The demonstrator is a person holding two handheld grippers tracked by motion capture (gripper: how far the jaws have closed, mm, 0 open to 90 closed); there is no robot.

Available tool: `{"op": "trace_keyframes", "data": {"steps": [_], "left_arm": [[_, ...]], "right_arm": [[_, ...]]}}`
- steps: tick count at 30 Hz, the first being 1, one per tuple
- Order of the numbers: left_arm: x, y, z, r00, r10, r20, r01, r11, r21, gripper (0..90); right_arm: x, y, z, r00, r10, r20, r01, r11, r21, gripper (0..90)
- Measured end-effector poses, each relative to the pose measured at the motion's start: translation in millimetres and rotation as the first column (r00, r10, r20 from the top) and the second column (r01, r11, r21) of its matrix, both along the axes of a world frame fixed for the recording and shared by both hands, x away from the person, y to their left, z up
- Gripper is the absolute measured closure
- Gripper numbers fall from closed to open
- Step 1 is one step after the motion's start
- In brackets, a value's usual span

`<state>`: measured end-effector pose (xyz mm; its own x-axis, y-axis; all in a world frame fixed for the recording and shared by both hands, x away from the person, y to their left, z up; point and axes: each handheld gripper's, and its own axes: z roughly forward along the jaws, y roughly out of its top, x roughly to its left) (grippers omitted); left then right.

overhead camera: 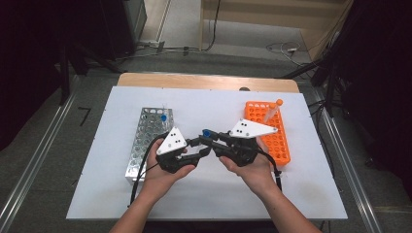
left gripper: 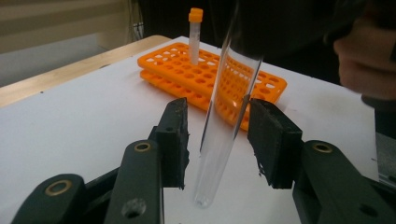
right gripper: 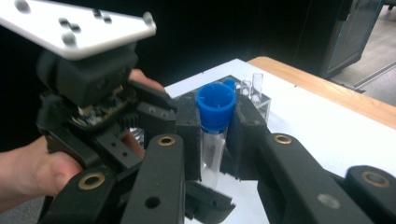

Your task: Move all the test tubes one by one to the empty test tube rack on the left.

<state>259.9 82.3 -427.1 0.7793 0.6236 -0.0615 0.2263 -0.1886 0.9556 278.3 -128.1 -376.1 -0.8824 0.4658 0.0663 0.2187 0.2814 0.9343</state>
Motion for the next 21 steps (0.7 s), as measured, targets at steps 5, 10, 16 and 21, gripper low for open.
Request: {"op": "trace_keyframes", "data": {"steps": [5,10,16,21], "left_arm": [[-1.8,-0.9,2.4,0.9999,-0.008,0.014,0.008,1.0,0.0,65.8],[-0.6,0.1,1.7,0.9998,-0.015,0.01,0.015,0.9999,-0.006,74.1],[-0.6,-1.7,1.3,0.9994,-0.031,0.016,0.031,0.9995,0.0,76.9],[1.1,3.6,3.4,0.9998,-0.007,0.018,0.008,0.9999,-0.013,77.1]], "right_arm": [[-1.1,2.2,-4.8,1.0,0.002,-0.01,-0.002,1.0,-0.009,73.8],[-1.4,3.1,-6.5,0.9999,0.002,-0.016,-0.002,1.0,-0.007,73.8],[-0.7,3.1,-7.6,0.9999,0.0,-0.015,0.0,1.0,-0.005,73.4],[1.2,-2.0,-5.4,0.9997,-0.002,-0.025,0.002,1.0,0.024,51.7]]}}
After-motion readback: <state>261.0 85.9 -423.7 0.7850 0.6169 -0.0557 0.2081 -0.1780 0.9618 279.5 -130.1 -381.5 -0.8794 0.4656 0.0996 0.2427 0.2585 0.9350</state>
